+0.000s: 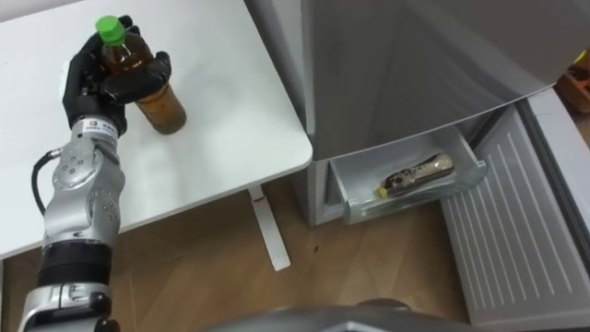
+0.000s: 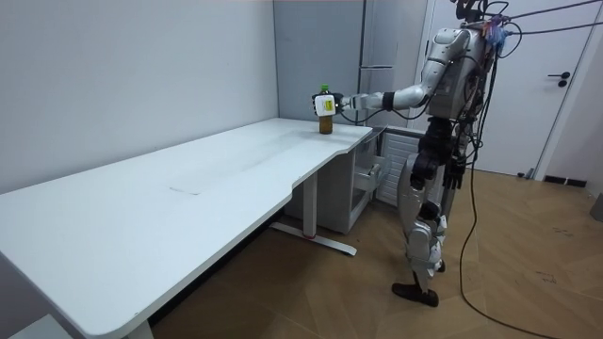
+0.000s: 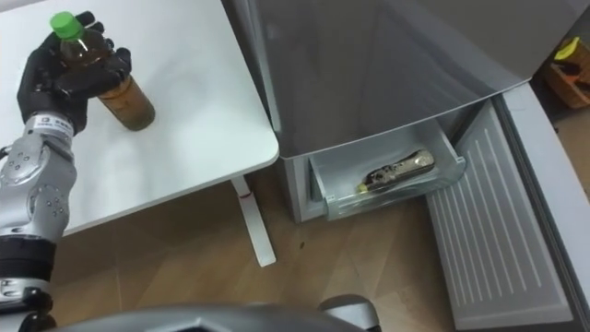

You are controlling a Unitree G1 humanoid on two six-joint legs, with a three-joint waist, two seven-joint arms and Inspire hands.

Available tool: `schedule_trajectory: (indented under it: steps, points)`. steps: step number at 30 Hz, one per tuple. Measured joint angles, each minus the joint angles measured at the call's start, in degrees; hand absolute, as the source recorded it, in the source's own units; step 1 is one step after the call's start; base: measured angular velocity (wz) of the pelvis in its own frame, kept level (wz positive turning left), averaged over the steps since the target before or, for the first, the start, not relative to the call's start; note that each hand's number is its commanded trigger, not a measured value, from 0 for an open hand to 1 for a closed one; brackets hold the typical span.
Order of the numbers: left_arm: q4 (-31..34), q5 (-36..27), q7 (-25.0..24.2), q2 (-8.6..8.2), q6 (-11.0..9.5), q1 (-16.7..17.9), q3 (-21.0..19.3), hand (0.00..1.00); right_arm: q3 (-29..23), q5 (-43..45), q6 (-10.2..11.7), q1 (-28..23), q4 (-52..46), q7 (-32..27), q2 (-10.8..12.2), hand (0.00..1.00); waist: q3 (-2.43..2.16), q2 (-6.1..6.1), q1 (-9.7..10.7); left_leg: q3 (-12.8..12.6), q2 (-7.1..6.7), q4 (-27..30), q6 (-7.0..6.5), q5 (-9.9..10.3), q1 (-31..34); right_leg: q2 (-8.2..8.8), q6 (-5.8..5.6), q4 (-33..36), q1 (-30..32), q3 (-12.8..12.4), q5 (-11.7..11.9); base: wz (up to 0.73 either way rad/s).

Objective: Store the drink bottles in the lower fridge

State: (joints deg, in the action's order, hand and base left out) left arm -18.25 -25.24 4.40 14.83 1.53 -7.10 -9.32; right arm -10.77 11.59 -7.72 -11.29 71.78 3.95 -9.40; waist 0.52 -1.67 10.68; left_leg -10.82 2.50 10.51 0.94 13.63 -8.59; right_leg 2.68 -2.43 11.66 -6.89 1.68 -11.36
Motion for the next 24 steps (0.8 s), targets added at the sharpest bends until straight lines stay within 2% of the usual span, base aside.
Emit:
schedule_trajectory:
  steps: [4,17,24]
  points:
    - [0.00,-0.05,-0.20,0.01,1.14,0.00,-0.26,1.00,-0.01,0.02,-1.16,0.01,-0.01,0.25,0.09,0.00,-0.05,0.06,0.01,0.00,0.00,0.00,0.00,0.00,0.01,0.00,-0.02,-0.01,0.04,-0.01,-0.02,0.00]
    - [-0.01,-0.06,-0.87,0.05,1.36,-0.56,-0.27,1.00,0.48,0.48,-1.21,0.00,-0.21,0.96,0.09,0.00,-0.24,0.09,-0.08,-0.02,0.00,0.44,-0.01,-0.01,0.94,0.02,-0.02,0.36,1.04,-0.07,-0.02,0.00]
    - [0.23,-0.13,-0.72,-0.13,2.75,-0.56,-0.25,1.00,0.52,-0.05,-2.32,0.17,-0.25,0.94,0.11,0.00,-0.49,-0.51,-0.08,0.10,0.00,0.38,-0.01,-0.01,1.00,0.03,-0.02,0.13,0.91,0.02,-0.01,0.00]
